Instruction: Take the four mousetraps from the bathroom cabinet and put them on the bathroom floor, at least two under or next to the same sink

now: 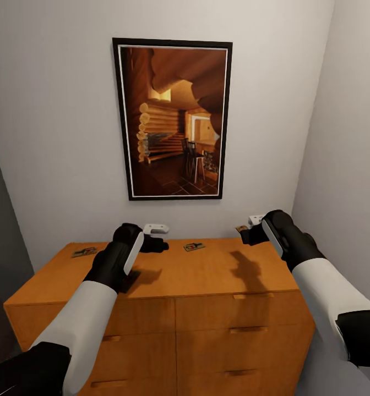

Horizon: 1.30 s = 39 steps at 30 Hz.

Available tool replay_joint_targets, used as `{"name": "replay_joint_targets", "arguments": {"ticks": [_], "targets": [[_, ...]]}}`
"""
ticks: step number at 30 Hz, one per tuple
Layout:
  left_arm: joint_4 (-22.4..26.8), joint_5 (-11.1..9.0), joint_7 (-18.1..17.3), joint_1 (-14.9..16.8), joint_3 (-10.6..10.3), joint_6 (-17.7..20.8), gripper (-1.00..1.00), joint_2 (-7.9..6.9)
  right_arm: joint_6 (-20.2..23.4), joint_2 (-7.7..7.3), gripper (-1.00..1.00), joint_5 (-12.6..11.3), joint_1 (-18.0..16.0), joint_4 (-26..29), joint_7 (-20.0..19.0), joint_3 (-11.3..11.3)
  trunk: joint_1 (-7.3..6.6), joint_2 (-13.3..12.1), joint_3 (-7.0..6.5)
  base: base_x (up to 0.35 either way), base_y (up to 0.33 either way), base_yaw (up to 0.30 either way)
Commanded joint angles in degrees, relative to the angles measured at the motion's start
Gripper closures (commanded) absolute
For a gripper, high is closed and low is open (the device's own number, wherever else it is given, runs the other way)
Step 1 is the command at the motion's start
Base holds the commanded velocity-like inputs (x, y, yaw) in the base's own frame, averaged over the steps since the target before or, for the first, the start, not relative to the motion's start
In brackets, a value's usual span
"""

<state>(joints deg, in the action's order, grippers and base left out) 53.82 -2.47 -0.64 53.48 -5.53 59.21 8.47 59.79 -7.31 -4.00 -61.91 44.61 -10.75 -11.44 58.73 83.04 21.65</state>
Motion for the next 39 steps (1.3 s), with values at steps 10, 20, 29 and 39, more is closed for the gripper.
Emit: {"name": "replay_joint_targets", "arguments": {"ticks": [10, 20, 29, 39], "targets": [[-0.7, -0.1, 0.2, 0.0, 0.0, 0.3, -1.0, -0.69, 0.2, -0.08, 1.0, -0.5, -0.1, 0.0, 0.4, -0.2, 0.0, 0.0, 0.07, -0.035, 0.0, -0.002], [-1.0, -0.2, 0.1, 0.0, 0.0, 0.3, -1.0, -0.91, 0.2, -0.08, 1.0, -0.5, -0.1, 0.0, 0.5, -0.2, 0.0, 0.0, 0.07, -0.311, 0.005, 0.0], [-1.1, -0.2, 0.1, 0.0, 0.0, 0.3, -1.0, -0.91, 0.2, -0.08, 1.0, -0.6, -0.1, -0.1, 0.5, -0.2, 0.0, 0.0, 0.07, -0.297, 0.098, 0.0], [-1.3, -0.2, 0.0, 0.0, 0.0, 0.3, -1.0, -0.91, 0.2, -0.08, 1.0, -0.6, -0.1, -0.1, 0.8, -0.2, 0.0, 0.0, 0.07, -0.036, 0.044, 0.0]]}}
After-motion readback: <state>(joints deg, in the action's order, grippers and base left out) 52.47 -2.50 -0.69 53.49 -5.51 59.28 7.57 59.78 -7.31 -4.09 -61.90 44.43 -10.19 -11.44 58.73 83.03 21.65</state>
